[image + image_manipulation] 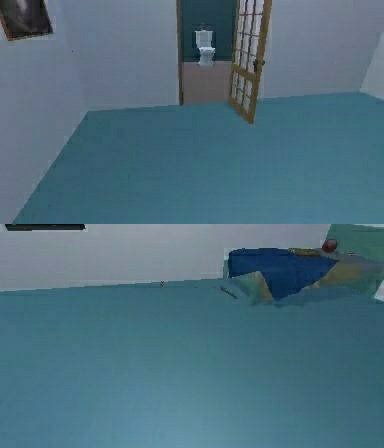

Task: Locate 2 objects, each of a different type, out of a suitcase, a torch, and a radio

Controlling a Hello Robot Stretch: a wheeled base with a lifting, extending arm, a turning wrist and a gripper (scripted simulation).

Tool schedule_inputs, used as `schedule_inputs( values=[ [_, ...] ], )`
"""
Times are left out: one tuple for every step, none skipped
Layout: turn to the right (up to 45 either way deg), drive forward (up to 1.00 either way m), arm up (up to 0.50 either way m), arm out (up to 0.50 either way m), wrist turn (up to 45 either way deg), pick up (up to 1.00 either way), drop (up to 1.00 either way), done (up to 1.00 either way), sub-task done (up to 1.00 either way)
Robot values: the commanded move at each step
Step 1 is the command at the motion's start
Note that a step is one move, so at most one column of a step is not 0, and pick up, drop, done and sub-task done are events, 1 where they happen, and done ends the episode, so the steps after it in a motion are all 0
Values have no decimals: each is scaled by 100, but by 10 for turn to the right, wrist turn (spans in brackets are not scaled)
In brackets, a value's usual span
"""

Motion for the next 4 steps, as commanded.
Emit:
schedule_inputs(
  values=[
    [0, 100, 0, 0, 0, 0, 0, 0, 0],
    [0, 100, 0, 0, 0, 0, 0, 0, 0],
    [60, 0, 0, 0, 0, 0, 0, 0, 0],
    [0, 65, 0, 0, 0, 0, 0, 0, 0]
  ],
)
